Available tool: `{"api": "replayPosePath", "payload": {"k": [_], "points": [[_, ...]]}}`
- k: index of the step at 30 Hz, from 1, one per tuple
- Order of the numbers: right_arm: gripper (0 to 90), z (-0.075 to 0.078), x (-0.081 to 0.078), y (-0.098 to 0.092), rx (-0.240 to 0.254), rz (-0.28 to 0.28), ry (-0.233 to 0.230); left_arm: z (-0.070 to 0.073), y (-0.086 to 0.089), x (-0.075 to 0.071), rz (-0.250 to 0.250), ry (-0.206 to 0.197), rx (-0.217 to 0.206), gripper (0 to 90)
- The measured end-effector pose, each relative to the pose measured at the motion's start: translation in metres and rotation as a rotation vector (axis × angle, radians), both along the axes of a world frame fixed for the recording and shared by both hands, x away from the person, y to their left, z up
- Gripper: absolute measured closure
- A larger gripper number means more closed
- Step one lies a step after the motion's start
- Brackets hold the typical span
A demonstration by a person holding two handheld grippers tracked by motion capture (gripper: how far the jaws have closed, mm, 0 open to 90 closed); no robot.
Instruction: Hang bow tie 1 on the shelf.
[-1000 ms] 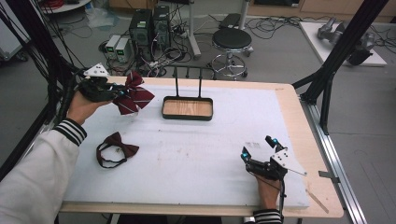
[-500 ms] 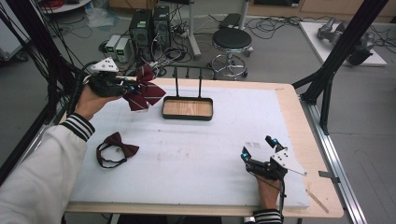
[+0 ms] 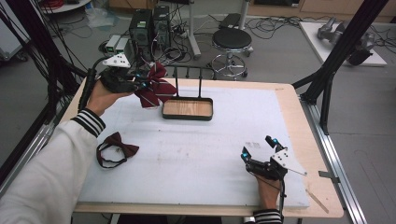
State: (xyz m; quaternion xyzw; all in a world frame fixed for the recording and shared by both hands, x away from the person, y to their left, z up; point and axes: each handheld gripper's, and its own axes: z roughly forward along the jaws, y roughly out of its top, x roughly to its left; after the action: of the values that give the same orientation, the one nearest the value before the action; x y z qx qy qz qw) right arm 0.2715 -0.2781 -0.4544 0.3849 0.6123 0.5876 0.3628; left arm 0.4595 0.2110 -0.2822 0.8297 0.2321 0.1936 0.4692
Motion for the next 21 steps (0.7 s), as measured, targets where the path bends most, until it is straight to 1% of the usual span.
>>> {"api": "replayPosePath", "payload": {"k": [2,3,9,13,14,15,17,21], "points": [[2.6,0.000,0.000,0.000,0.002,0.000,0.000,0.003,-0.003,0.002,-0.003,-0.007,-0.003,75.1],[2.6,0.000,0.000,0.000,0.003,0.000,0.002,0.004,-0.005,0.003,-0.003,-0.004,-0.009,75.0],[2.6,0.000,0.000,0.000,0.003,-0.001,0.003,0.008,-0.013,0.010,-0.003,-0.009,-0.011,75.1],[2.6,0.000,0.000,0.000,0.002,0.000,0.001,0.012,-0.017,0.016,0.003,-0.011,-0.005,75.0],[2.5,0.000,0.000,0.000,0.003,0.001,0.001,0.013,-0.018,0.017,0.005,-0.016,-0.007,75.0],[2.6,0.000,0.000,0.000,0.004,0.001,0.002,0.013,-0.018,0.018,0.006,-0.010,-0.016,75.0],[2.5,0.000,0.000,0.000,0.003,0.001,0.000,0.013,-0.020,0.021,0.012,-0.013,-0.009,75.0],[2.6,0.000,0.000,0.000,0.005,0.002,0.003,0.014,-0.021,0.026,0.024,-0.012,-0.020,75.0]]}}
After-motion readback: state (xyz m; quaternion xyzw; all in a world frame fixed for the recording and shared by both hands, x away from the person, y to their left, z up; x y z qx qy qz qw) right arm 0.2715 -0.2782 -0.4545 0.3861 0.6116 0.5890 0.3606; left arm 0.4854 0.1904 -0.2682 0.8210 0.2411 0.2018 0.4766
